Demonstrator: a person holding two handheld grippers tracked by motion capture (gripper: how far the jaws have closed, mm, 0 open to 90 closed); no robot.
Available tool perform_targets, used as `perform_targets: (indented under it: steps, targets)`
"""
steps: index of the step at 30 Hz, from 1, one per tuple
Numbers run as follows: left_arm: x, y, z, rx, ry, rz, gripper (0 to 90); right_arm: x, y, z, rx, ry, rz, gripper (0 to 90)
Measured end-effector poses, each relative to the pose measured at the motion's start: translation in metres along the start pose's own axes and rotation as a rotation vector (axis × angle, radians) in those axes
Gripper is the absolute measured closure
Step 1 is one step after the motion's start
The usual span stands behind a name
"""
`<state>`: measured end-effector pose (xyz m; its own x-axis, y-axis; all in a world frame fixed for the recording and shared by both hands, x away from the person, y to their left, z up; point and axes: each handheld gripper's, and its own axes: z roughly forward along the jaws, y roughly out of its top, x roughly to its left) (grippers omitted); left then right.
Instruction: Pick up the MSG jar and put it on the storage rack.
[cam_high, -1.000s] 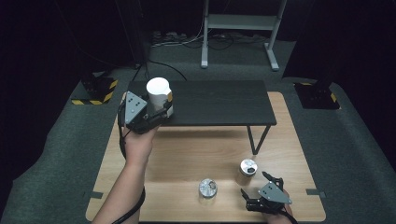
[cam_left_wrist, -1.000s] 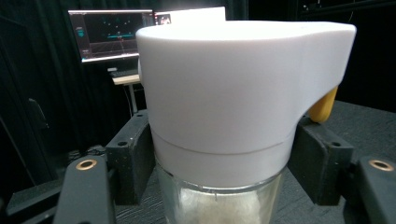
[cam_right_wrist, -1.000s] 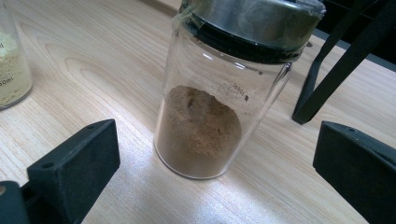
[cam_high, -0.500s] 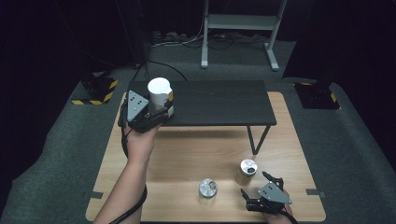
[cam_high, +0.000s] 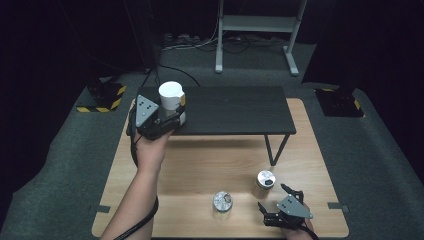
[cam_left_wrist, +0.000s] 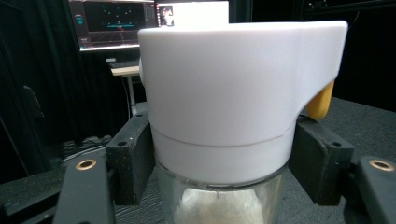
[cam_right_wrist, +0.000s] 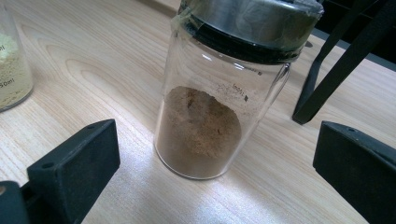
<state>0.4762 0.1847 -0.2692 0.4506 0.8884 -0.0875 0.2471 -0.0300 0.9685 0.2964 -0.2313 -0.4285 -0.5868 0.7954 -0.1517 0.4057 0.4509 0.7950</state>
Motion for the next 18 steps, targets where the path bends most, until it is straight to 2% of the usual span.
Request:
perform_targets:
  steps: [4,8,18]
  targets:
    - [0.0018,-0.0004,0.0001,-0.003,-0.005,-0.012,29.8,0.0000,0.0000,-0.0001,-0.001,0.001,-0.001,0.0]
    - [0.0000,-0.0016,-0.0009,-0.006,-0.010,0.005,30.0,0.0003,0.0000,-0.0001,-0.002,0.000,-0.004,0.0]
    - [0.0008,-0.0008,-0.0006,-0.002,-0.012,-0.001,29.6,0.0002,0.0000,0.0000,0.000,0.001,-0.003,0.0]
